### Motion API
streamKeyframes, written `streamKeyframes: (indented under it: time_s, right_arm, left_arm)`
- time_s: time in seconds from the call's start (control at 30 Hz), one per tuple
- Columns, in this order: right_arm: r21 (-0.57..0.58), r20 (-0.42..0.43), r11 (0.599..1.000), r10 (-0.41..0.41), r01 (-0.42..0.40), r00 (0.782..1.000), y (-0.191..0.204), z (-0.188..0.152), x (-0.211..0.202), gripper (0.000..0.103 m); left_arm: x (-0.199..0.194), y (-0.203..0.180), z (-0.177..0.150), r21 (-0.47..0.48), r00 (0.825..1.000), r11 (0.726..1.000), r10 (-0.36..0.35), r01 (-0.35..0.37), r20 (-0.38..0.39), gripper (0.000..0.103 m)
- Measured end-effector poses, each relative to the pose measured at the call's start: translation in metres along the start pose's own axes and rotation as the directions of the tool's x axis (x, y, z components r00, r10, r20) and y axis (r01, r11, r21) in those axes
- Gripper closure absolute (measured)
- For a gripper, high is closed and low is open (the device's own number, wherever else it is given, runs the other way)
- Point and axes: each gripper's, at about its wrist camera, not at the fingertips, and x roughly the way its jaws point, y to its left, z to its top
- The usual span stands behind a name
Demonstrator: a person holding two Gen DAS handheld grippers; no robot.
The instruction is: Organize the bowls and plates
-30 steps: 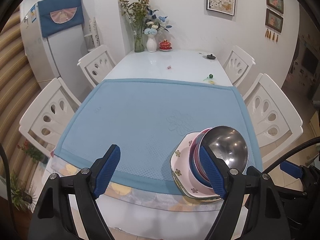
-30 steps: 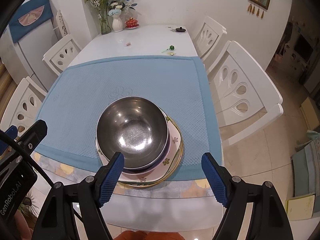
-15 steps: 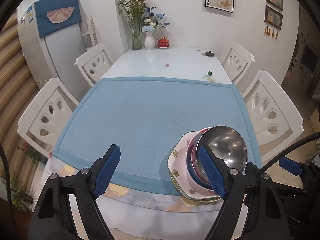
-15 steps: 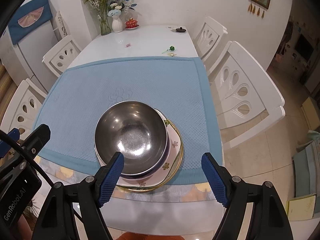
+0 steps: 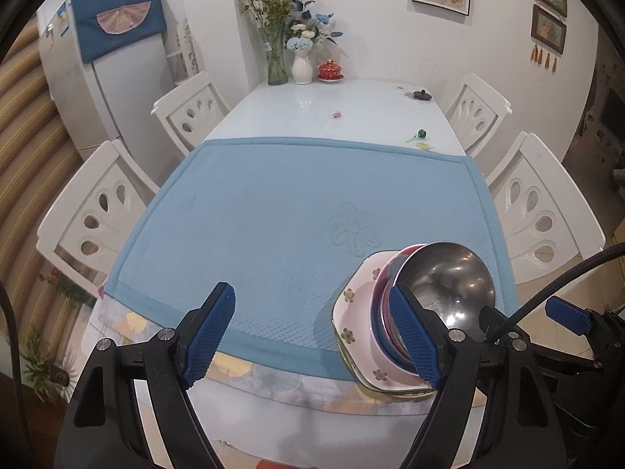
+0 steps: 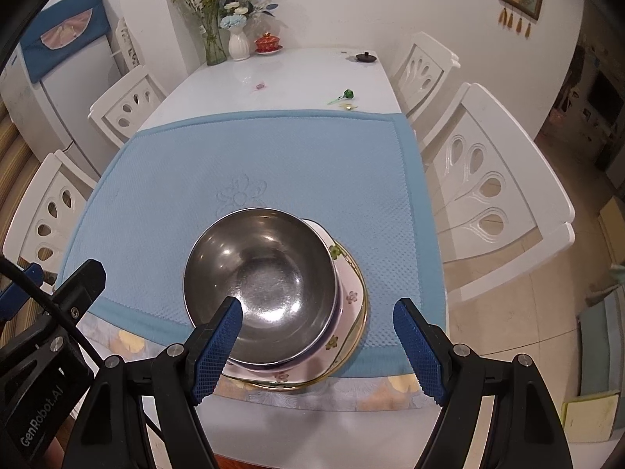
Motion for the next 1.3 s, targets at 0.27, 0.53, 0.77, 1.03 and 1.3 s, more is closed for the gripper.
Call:
streamKeyframes:
  time_s: [0.27, 0.53, 0.77, 1.03, 1.3]
  right_arm:
    - [0.021, 0.001, 0.999, -0.028, 0.028, 1.000, 0.008, 0.008, 0.006, 0.025]
    - [0.063, 0.037, 0.995, -0.073, 0.071, 0.997, 0.043, 0.026, 0.000, 0.025]
    - [0.063, 0.087, 0.995, -0.088, 0.083, 0.992, 0.091, 0.042, -0.006, 0.025]
    - [0.011, 0.129, 0.995, -0.099, 0.099, 0.987, 0.155, 0.053, -0.006, 0.025]
    - [0.013, 0.164, 0.995, -0.100, 0.099, 0.981, 0.207, 0.067, 0.009, 0.025]
  left_arm:
    - [0.012, 0.008, 0.012, 0.030, 1.000, 0.999, -0.022, 0.022, -0.004, 0.023]
    - [0.019, 0.041, 0.037, 0.068, 0.998, 0.996, -0.054, 0.053, 0.026, 0.023]
    - [0.022, 0.084, 0.056, 0.067, 0.997, 0.996, -0.062, 0.058, 0.055, 0.023]
    - [0.034, 0.140, 0.065, 0.025, 0.996, 0.997, -0.073, 0.072, 0.044, 0.023]
    - [0.055, 0.190, 0.075, 0.018, 0.998, 0.998, -0.053, 0.053, 0.044, 0.016]
